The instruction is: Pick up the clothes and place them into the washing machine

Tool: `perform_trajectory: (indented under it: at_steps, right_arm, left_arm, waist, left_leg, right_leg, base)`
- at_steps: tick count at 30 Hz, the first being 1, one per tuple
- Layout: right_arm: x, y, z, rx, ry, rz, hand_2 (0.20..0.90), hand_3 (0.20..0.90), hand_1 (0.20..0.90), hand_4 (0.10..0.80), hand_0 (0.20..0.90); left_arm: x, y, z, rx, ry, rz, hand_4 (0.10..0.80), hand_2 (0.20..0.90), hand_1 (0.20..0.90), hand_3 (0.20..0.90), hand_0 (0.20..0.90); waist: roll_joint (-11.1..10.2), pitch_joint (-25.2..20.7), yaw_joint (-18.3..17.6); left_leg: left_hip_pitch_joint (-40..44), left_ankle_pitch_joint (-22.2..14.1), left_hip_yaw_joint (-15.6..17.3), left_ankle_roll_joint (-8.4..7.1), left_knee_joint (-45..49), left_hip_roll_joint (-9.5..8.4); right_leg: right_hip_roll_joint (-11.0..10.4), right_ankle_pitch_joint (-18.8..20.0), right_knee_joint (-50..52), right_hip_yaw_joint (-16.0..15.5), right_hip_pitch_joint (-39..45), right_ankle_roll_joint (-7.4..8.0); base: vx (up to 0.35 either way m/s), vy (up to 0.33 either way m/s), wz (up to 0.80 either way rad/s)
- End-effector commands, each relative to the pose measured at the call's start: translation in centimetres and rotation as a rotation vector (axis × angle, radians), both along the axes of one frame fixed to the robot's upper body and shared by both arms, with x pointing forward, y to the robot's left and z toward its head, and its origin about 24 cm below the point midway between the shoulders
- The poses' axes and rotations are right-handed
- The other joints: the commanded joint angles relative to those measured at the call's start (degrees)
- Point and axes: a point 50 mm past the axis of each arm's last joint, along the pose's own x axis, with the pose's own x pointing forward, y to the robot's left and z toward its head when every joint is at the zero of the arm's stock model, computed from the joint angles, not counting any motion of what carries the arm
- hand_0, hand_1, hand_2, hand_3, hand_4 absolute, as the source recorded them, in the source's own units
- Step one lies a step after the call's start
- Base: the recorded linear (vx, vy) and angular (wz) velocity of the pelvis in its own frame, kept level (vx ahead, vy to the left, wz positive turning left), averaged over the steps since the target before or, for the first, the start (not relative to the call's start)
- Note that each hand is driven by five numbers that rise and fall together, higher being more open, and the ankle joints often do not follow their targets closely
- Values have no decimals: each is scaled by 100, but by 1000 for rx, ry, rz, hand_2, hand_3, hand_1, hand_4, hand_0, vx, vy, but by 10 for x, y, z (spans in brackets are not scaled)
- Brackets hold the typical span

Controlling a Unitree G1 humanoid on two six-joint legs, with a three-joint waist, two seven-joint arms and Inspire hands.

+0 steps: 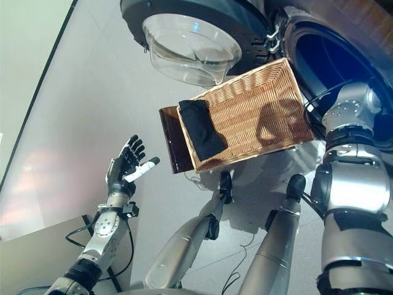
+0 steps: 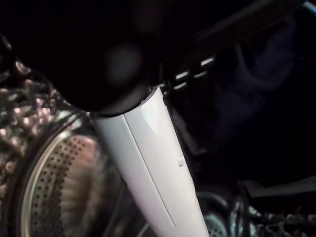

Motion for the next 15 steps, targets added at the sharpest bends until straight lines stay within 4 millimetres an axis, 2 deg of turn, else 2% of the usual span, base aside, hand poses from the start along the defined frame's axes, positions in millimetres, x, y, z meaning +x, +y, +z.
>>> perform_trajectory:
  at_steps: [1,8,9,11,14,15]
  right_arm:
    - [-7,3,23,-241,-31,-23,900,900,900,800,900]
    - [8,21,-11,-177,26,46,900,900,900,800,900]
    - [11,27,-21,-172,44,74,900,900,900,800,900]
    - [13,31,-28,-169,57,89,900,900,900,800,900]
    - [21,47,-54,-133,97,149,900,900,900,800,900]
    - [21,47,-54,-133,97,149,900,900,900,800,900]
  left_arm:
    - [-7,26,11,-40,-95,115,800,900,900,900,900]
    - [-10,26,8,-75,-86,110,800,900,900,900,900]
    - [-9,26,8,-69,-87,110,800,900,900,900,900]
    - [-8,26,9,-64,-89,110,800,900,900,900,900]
    - [-6,24,11,-39,-99,90,800,900,900,900,900]
    - [-6,24,11,-39,-99,91,800,900,900,900,900]
  waist:
    - [-34,-491,49]
    - [-27,-440,75]
    - [-67,-431,80]
    - [-87,-421,73]
    - [-183,-396,47]
    - [-183,-396,46]
  left_leg:
    - [-121,-544,-402,-518,246,209]
    - [-174,-506,-427,-489,244,201]
    - [-182,-509,-438,-488,262,193]
    - [-182,-507,-447,-485,276,184]
    - [-163,-529,-464,-473,327,147]
    - [-162,-529,-465,-473,327,146]
  right_leg:
    - [226,-302,-358,-311,484,-370]
    - [209,-249,-414,-343,490,-373]
    - [192,-232,-425,-370,519,-372]
    - [187,-226,-421,-386,539,-371]
    - [138,-185,-460,-432,633,-369]
    - [137,-185,-461,-433,636,-368]
  base:
    - [0,0,0]
    - [-23,14,1]
    - [0,0,0]
    - [-9,1,2]
    - [-20,9,9]
    - [-6,14,5]
